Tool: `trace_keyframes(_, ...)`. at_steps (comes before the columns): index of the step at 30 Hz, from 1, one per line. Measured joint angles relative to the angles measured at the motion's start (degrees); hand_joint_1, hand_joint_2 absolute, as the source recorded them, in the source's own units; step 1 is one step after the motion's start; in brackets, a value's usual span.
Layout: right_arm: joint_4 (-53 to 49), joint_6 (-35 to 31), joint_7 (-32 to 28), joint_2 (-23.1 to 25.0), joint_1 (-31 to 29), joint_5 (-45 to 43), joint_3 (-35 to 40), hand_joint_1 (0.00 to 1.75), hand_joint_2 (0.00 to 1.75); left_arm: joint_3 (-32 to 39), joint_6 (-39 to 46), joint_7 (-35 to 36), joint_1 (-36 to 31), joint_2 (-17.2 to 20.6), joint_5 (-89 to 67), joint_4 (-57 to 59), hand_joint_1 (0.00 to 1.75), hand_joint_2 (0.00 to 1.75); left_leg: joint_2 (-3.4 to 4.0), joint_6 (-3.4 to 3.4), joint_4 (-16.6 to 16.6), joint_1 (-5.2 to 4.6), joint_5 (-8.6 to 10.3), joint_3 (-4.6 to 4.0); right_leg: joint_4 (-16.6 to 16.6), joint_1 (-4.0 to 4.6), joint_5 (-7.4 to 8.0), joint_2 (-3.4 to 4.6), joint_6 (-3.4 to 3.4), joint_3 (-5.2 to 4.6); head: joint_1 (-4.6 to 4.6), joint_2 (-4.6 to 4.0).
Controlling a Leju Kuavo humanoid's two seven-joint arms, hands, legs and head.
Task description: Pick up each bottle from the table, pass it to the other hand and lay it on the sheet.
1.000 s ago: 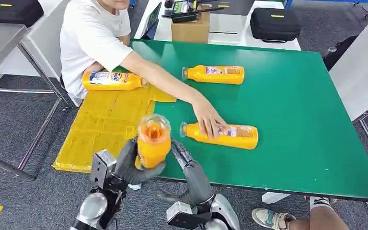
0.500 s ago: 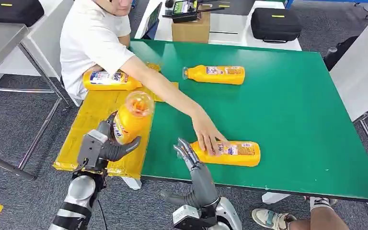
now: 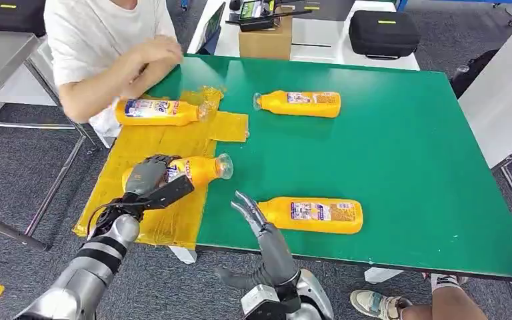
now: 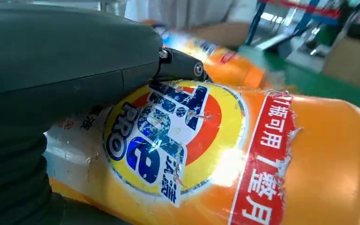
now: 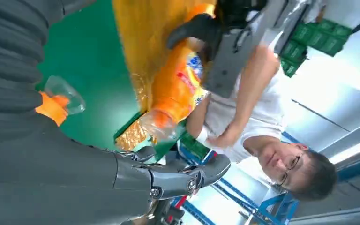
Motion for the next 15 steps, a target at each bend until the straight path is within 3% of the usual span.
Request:
trace_keyframes(3,0.22,1.01,-0.29,0.09,-0.38,-1.21,-0.02,0.0,1.75,0.0,-0.61,0.7,-2.96,-0.18,-0.68,4.87,1.71,1.75,-0.01,0.0,0.0,-0.01,0.0,0.0,-0.01,-0.01,0.0,0.0,0.0,0.01,-0.02,0.0)
trace_keyframes(4,0.35,1.36,-0.35,0.15,-0.53,-1.64,-0.02,0.0,1.75,-0.02,-1.18,0.94,-4.1,-0.35,-1.05,6.49,1.43,1.75,-0.03,0.0,0.0,-0.01,0.0,0.0,-0.01,-0.01,0.0,-0.01,0.0,0.02,0.0,0.0)
trace_keyframes(5,0.48,1.68,-0.39,0.22,-0.69,-2.34,-0.02,0.0,1.75,-0.02,-1.83,1.03,-5.15,-0.52,-1.18,8.11,0.44,1.75,-0.03,0.0,0.0,-0.01,0.0,0.0,-0.01,-0.01,0.0,-0.01,0.0,0.02,-0.02,-0.02)
trace_keyframes(6,0.59,1.95,-0.44,0.33,-0.8,-2.74,-0.04,0.0,1.75,-0.02,-2.32,1.09,-5.96,-0.7,-1.18,9.15,0.44,1.75,-0.03,0.0,0.0,-0.02,0.0,0.01,-0.01,-0.01,0.0,-0.01,0.0,0.02,-0.02,0.0)
trace_keyframes(7,0.72,2.17,-0.48,0.37,-0.87,-3.32,-0.07,0.0,1.75,-0.02,-2.88,1.14,-6.65,-0.87,-1.16,10.19,0.0,1.75,-0.03,0.0,0.0,-0.01,0.0,0.02,-0.01,-0.01,0.0,-0.01,0.0,0.03,-0.02,0.0)
trace_keyframes(8,0.85,2.47,-0.57,0.44,-0.92,-3.82,-0.13,0.0,0.0,-0.02,-3.97,0.97,-7.27,-1.16,-0.79,11.17,0.0,1.75,-0.03,0.0,0.0,-0.01,0.0,0.02,-0.01,0.0,0.0,-0.01,0.0,0.03,-0.02,0.0)
trace_keyframes(15,2.6,3.78,-2.03,0.81,-1.44,-6.47,-0.94,0.0,0.0,0.0,-13.8,-3.25,-9.61,-2.73,4.1,14.89,0.0,1.75,-0.02,0.02,0.0,-0.01,0.02,0.04,0.01,0.0,0.01,-0.01,0.0,0.07,0.0,0.0)
